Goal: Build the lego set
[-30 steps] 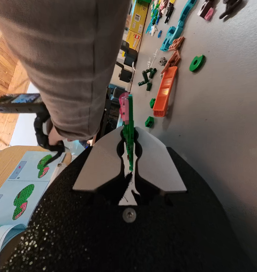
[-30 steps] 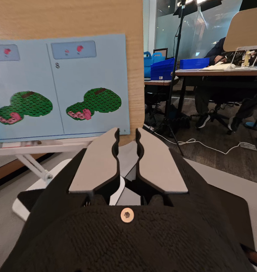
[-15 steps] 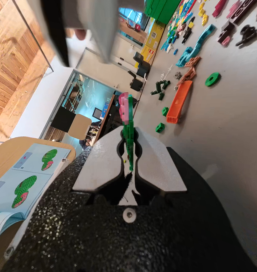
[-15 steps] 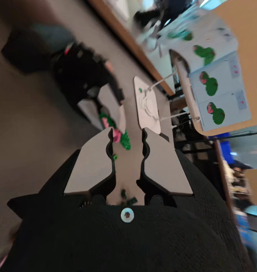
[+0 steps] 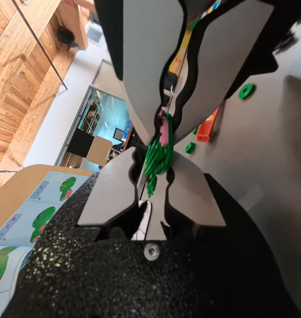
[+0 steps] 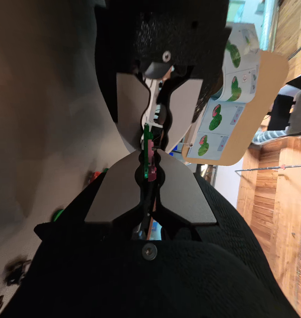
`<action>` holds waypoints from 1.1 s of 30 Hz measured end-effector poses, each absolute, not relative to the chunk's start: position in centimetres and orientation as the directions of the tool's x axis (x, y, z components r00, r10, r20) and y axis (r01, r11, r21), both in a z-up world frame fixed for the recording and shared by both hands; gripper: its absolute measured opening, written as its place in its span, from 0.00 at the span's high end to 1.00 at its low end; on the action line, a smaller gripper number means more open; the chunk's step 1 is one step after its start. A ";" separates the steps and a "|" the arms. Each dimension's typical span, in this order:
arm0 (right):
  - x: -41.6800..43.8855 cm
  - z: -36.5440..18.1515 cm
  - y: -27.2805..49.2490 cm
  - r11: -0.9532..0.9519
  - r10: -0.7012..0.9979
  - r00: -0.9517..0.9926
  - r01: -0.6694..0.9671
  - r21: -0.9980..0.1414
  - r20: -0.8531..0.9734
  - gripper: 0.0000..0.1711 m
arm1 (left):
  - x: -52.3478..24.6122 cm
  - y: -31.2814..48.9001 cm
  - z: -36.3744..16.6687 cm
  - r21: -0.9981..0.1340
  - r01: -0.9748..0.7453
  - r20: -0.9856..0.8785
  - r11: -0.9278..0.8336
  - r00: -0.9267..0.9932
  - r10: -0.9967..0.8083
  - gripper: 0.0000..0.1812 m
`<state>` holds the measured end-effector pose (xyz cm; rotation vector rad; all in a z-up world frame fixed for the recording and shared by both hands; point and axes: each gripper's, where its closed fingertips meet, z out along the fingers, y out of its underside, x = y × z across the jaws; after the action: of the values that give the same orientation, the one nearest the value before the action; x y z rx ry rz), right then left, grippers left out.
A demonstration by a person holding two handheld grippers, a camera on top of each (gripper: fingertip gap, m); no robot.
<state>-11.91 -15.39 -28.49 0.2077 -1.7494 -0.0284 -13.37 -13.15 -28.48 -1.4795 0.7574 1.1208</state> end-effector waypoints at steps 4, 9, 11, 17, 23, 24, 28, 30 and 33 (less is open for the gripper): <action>-14.4 -28.8 -12.7 0.990 -0.143 -0.204 -0.041 0.138 0.968 0.95 | -16.4 -14.8 -28.2 -0.351 -0.898 -0.936 -0.265 0.330 0.122 0.72; -18.1 -30.8 -9.0 0.981 -0.158 -0.344 0.049 0.186 0.926 0.95 | -19.4 -17.0 -26.1 -0.494 -0.839 -0.865 -0.226 0.448 0.227 0.67; -19.2 -31.4 -8.2 0.976 -0.174 -0.388 0.054 0.211 0.905 0.95 | -20.6 -17.6 -25.7 -0.555 -0.799 -0.824 -0.232 0.489 0.287 0.67; -20.6 -33.0 -8.0 0.987 -0.119 -0.551 0.026 0.160 0.826 0.90 | -21.5 -17.7 -25.4 -0.590 -0.768 -0.795 -0.249 0.497 0.349 0.66; -19.3 -32.2 -7.1 0.988 0.126 -0.676 0.154 -0.028 0.726 0.74 | -22.5 -19.0 -24.4 -0.740 -0.644 -0.648 -0.194 0.604 0.464 0.66; -18.8 -31.3 -6.8 0.974 0.214 -0.657 0.199 -0.107 0.723 0.74 | -22.6 -19.3 -24.1 -0.761 -0.623 -0.619 -0.181 0.613 0.491 0.66; -16.5 -27.2 -6.4 0.816 0.576 -0.464 0.275 -0.508 0.674 0.73 | -22.4 -20.1 -23.5 -0.833 -0.535 -0.511 -0.141 0.647 0.566 0.66; -15.0 -25.8 -5.6 0.698 0.716 -0.323 0.292 -0.654 0.619 0.76 | -21.6 -20.4 -23.2 -0.848 -0.516 -0.480 -0.123 0.648 0.592 0.67; -11.9 -25.4 -5.4 0.543 0.839 -0.152 0.299 -0.785 0.523 0.77 | -19.5 -20.5 -22.9 -0.853 -0.512 -0.459 -0.099 0.646 0.610 0.67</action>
<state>-11.87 -5.36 -25.39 -0.9596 -1.7114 0.6310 -19.51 -20.54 -22.87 -1.3791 -0.0895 0.9437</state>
